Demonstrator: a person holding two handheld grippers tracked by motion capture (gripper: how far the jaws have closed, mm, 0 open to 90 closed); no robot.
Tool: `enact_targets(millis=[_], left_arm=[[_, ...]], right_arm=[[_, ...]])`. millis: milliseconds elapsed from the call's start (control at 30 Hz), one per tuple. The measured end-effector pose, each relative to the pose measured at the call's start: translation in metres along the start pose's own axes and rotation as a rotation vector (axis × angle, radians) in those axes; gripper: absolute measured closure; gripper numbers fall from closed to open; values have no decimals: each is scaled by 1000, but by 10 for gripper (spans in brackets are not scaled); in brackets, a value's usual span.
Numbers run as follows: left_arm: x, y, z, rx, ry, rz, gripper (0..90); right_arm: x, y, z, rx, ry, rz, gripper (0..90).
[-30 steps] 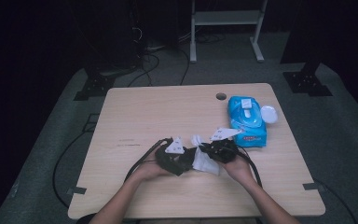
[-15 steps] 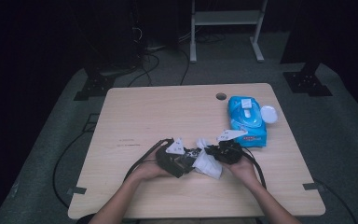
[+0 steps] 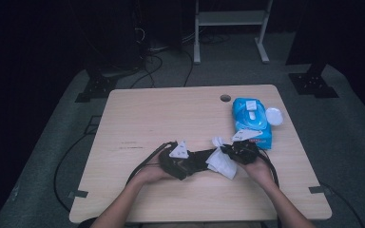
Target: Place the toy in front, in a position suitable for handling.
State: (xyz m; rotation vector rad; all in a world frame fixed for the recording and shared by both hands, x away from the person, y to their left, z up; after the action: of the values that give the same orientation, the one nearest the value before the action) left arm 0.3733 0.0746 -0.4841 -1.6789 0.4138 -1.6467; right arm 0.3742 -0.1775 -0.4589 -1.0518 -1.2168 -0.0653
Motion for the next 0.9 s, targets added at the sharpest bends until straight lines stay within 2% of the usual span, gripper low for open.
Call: enact_targets(millis=[33, 200, 233, 333, 367, 400, 467, 567, 633, 667, 733, 767, 800, 833, 867, 900], left_arm=[[0, 0, 0, 2, 0, -2, 235], [0, 0, 0, 2, 8, -3, 235], [0, 0, 1, -8, -13, -10, 234], [-2, -2, 2, -4, -17, -11, 234], [-3, -2, 3, -9, -21, -17, 234], [-2, -1, 3, -4, -13, -15, 235], [-2, -1, 2, -1, -11, -13, 235], [-1, -1, 2, 3, -7, -10, 235], [-1, -1, 1, 4, -5, -6, 235], [-1, -1, 1, 5, -5, -5, 235], [0, 0, 1, 4, -4, -5, 235], [0, 0, 1, 3, 3, -3, 235], [1, 1, 1, 4, -2, -6, 235], [1, 1, 0, 6, 2, -5, 235], [1, 1, 0, 6, 2, -5, 235], [2, 2, 0, 6, 1, -7, 235]], right_arm=[[3, 2, 3, 5, -16, -5, 834], [13, 11, 11, 33, -30, -37, 832], [13, 16, 10, 19, -63, -30, 832], [7, 14, 0, -23, -49, -11, 832], [4, 11, -4, -3, -9, -28, 834], [2, 9, -7, -12, 6, -19, 835], [1, 7, -7, -16, 0, -17, 835], [5, 5, 0, 21, -6, -46, 835], [8, 9, 3, 40, -10, -36, 834], [9, 12, 8, 65, 0, -28, 834], [13, 16, 18, 88, -31, -25, 835], [13, 16, 18, 88, -31, -25, 835], [19, 24, 34, 127, -64, -25, 835], [22, 28, 42, 148, -82, -19, 835], [22, 28, 42, 148, -82, -19, 835], [29, 39, 59, 206, -109, -23, 835]])
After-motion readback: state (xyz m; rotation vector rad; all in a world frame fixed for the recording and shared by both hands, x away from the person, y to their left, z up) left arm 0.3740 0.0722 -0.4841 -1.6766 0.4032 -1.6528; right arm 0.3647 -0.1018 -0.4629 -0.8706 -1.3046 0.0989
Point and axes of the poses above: each handheld gripper's, and its own axes: y roughly forward along the jaws, x roughly out of its top, z roughly to its left, the point moved 2 cm from there along y, roughly forward along the jaws, and after that the axes turned 3 degrees about -y, right-handed, at the moved point
